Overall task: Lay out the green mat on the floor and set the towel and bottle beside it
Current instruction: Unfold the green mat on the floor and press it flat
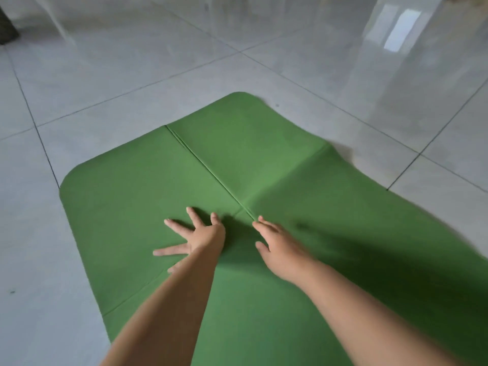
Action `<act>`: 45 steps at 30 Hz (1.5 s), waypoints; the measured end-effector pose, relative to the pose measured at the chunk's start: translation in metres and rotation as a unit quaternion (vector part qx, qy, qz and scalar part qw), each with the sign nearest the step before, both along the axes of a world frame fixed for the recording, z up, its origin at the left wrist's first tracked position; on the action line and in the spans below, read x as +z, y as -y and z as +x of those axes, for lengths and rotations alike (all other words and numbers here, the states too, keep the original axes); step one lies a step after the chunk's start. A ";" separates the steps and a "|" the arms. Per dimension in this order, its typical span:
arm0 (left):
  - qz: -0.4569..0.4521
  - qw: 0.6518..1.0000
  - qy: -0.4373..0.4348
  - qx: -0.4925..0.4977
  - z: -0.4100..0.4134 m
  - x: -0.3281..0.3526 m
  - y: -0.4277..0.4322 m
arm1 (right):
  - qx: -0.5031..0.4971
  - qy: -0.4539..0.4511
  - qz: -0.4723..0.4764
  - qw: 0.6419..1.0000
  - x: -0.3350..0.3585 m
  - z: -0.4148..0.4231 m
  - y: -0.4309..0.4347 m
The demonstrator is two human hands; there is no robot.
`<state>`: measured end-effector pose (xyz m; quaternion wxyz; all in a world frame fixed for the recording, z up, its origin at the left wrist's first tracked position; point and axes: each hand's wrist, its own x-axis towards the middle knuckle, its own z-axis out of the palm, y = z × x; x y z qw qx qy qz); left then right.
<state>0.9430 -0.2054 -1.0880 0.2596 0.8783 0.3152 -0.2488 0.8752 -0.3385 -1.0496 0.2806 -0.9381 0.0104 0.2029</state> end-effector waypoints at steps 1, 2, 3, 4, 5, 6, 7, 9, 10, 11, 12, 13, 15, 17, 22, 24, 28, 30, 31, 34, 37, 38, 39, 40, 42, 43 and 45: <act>0.020 0.999 0.014 0.026 0.005 -0.008 0.008 | 0.011 0.007 0.007 1.000 -0.003 0.017 -0.003; 0.061 0.997 0.029 0.038 0.007 -0.015 0.013 | 0.029 0.011 0.015 0.999 -0.007 0.034 -0.007; 0.100 0.994 0.036 0.038 0.010 -0.021 0.017 | 0.048 0.016 0.023 0.998 -0.012 0.049 -0.011; 0.124 0.991 0.036 0.036 0.015 -0.027 0.022 | 0.067 0.025 0.029 0.997 -0.017 0.066 -0.013; 0.136 0.989 0.032 0.037 0.018 -0.032 0.024 | 0.082 0.031 0.036 0.996 -0.022 0.079 -0.016; 0.146 0.988 0.024 0.045 0.019 -0.035 0.025 | 0.095 0.028 0.040 0.994 -0.026 0.092 -0.018; 0.155 0.986 0.021 0.048 0.021 -0.037 0.025 | 0.102 0.023 0.039 0.994 -0.032 0.105 -0.018; 0.186 0.981 0.018 0.045 0.021 -0.041 0.025 | 0.136 0.018 0.002 0.991 -0.046 0.126 -0.011; 0.192 0.980 0.014 0.045 0.019 -0.042 0.024 | 0.171 0.025 -0.037 0.984 -0.053 0.130 -0.005; 0.194 0.980 0.008 0.047 0.021 -0.043 0.024 | 0.203 0.040 -0.073 0.976 -0.059 0.137 0.005; 0.194 0.980 0.004 0.050 0.021 -0.042 0.024 | 0.223 0.054 -0.106 0.967 -0.065 0.142 0.017; 0.197 0.979 -0.001 0.051 0.022 -0.042 0.024 | 0.228 0.065 -0.133 0.962 -0.069 0.147 0.030; 0.206 0.977 -0.003 0.052 0.021 -0.043 0.024 | 0.206 0.070 -0.167 0.962 -0.072 0.158 0.055; 0.213 0.976 0.000 0.053 0.020 -0.043 0.023 | 0.181 0.061 -0.189 0.963 -0.072 0.167 0.076; 0.215 0.975 0.005 0.052 0.022 -0.039 0.026 | 0.091 0.007 -0.236 0.968 -0.064 0.177 0.131; 0.214 0.976 0.007 0.049 0.022 -0.039 0.026 | 0.040 -0.028 -0.256 0.966 -0.059 0.175 0.157; 0.209 0.977 0.003 0.049 0.020 -0.040 0.027 | -0.047 -0.113 -0.265 0.956 -0.051 0.172 0.175; 0.209 0.977 0.008 0.049 0.020 -0.040 0.027 | -0.094 -0.086 -0.270 0.954 -0.044 0.174 0.154; 0.207 0.977 0.011 0.049 0.020 -0.039 0.028 | -0.097 -0.045 -0.273 0.956 -0.041 0.175 0.137; 0.198 0.979 0.014 0.047 0.022 -0.036 0.029 | 0.055 0.086 -0.157 0.982 -0.038 0.169 0.053; 0.198 0.979 0.006 0.041 0.022 -0.039 0.026 | 0.227 0.085 -0.005 0.970 -0.046 0.145 -0.036; 0.205 0.978 0.006 0.035 0.021 -0.040 0.025 | 0.243 0.067 0.020 0.968 -0.049 0.140 -0.052; 0.205 0.978 0.007 0.033 0.021 -0.041 0.025 | 0.245 0.055 0.031 0.967 -0.053 0.137 -0.059; 0.204 0.978 0.011 0.034 0.021 -0.041 0.025 | 0.247 0.057 0.029 0.967 -0.058 0.138 -0.057; 0.201 0.979 0.016 0.040 0.023 -0.040 0.026 | 0.264 0.094 -0.002 0.960 -0.067 0.142 -0.043; 0.198 0.979 0.019 0.046 0.023 -0.039 0.027 | 0.274 0.113 -0.029 0.955 -0.070 0.146 -0.032; 0.190 0.980 0.032 0.055 0.023 -0.039 0.029 | 0.265 0.137 -0.090 0.950 -0.074 0.153 -0.012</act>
